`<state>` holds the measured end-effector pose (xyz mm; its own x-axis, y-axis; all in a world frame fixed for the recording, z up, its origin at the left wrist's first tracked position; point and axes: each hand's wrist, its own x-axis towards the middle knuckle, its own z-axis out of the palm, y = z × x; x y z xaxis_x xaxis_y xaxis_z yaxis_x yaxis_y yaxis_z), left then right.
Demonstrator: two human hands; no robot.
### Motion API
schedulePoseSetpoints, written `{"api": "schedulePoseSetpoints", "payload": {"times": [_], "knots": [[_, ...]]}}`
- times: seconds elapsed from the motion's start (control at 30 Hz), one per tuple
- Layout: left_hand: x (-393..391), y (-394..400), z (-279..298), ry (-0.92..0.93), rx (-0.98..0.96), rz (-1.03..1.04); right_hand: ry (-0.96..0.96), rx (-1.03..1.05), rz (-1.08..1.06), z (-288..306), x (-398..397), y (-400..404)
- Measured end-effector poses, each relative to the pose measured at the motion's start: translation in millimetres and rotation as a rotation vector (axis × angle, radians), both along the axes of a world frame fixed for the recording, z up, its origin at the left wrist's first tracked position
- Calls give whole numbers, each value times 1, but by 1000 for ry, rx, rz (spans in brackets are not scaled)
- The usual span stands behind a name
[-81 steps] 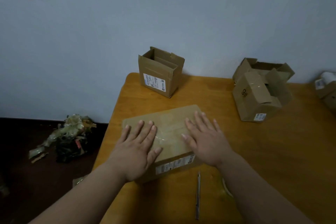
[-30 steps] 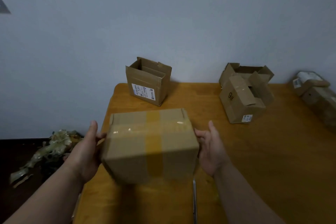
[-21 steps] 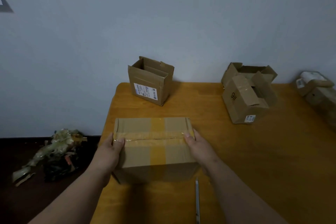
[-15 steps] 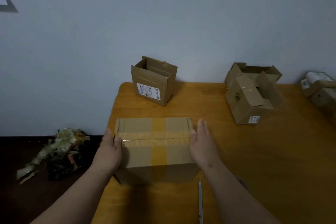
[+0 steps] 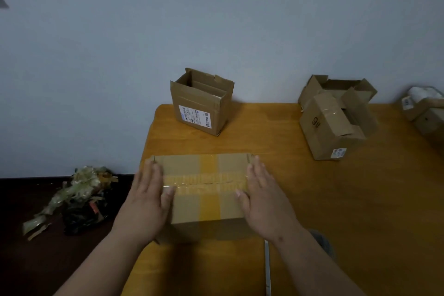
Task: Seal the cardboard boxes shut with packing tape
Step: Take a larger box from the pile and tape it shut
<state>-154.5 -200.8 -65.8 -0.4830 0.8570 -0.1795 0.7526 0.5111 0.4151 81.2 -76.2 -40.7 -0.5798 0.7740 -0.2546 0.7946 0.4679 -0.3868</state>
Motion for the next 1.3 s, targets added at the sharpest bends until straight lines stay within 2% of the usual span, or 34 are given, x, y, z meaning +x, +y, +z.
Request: {"api": "schedulePoseSetpoints", "payload": {"times": [0.07, 0.13, 0.17, 0.2, 0.33, 0.4, 0.53, 0.67, 0.8, 0.9, 0.93, 1.0, 1.07, 1.13, 1.3], "knots": [[0, 3, 1, -399, 175, 278, 289, -281, -324, -1, -3, -3], [1, 6, 10, -773, 188, 557, 465, -509, -541, -5, -6, 3], [1, 6, 12, -899, 157, 652, 495, -564, -599, -6, -7, 6], [2, 6, 14, -950, 132, 694, 512, -587, -632, -9, -8, 7], [4, 8, 15, -881, 126, 737, 522, -520, -622, -8, -11, 9], [1, 6, 20, -916, 143, 761, 505, -521, -599, -3, -6, 16], [-7, 5, 24, -1119, 156, 831, 502, -700, -692, -1, -4, 24], [0, 9, 21, -1178, 131, 821, 542, -820, -709, 0, -9, 20], [-12, 0, 20, -1250, 236, 784, 803, -991, -695, 9, 7, 25], [-29, -2, 18, -1399, 443, 861, 1077, -981, -740, 10, 20, 33], [-30, -1, 18, -1440, 455, 878, 1109, -929, -778, 10, 23, 34], [-21, 3, 21, -1394, 368, 821, 1031, -904, -743, 8, 19, 32], [-3, 6, 21, -1306, 253, 740, 807, -934, -656, 3, 9, 23], [11, 6, 20, -1244, 227, 811, 635, -846, -609, -13, 7, 23], [29, -1, 17, -1192, 161, 1003, 592, -935, -600, -26, 19, 17]]}}
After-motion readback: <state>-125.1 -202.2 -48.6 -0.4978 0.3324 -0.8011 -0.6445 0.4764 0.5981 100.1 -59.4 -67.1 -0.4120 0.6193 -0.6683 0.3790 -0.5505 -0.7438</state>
